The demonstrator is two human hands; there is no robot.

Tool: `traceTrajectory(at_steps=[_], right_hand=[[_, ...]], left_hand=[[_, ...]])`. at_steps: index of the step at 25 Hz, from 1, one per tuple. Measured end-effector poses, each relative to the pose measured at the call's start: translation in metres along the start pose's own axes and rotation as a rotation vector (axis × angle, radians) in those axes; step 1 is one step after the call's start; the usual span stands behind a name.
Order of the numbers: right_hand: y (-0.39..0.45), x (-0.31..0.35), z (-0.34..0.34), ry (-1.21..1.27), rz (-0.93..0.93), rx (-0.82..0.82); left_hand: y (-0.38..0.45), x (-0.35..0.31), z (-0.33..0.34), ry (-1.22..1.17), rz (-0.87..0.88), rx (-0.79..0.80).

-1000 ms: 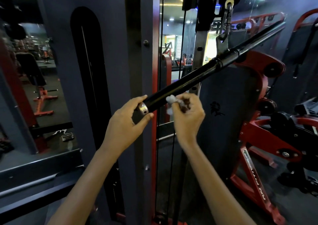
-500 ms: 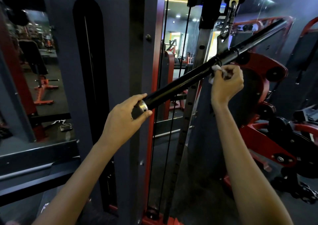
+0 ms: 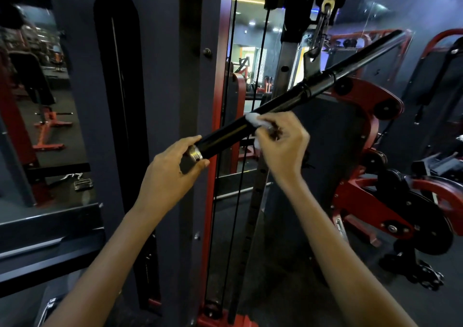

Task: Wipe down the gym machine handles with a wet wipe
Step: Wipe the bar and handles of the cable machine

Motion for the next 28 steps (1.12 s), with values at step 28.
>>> traceTrajectory(at_steps=[28], right_hand=[[0.069,-0.011,0.017,-0.584,0.125,0.463]], left_hand=[[-0.016,-0.009,0.006,-0.241,0.030,-0.144]])
Point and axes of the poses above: each hand's wrist, its own y-axis towards the middle knuckle, its own z-axis out of the palm, x = y × z, the point moved 9 cm from there along y, towards the middle knuckle, and after that the axes turned 6 degrees about y, right-handed, at the moved point
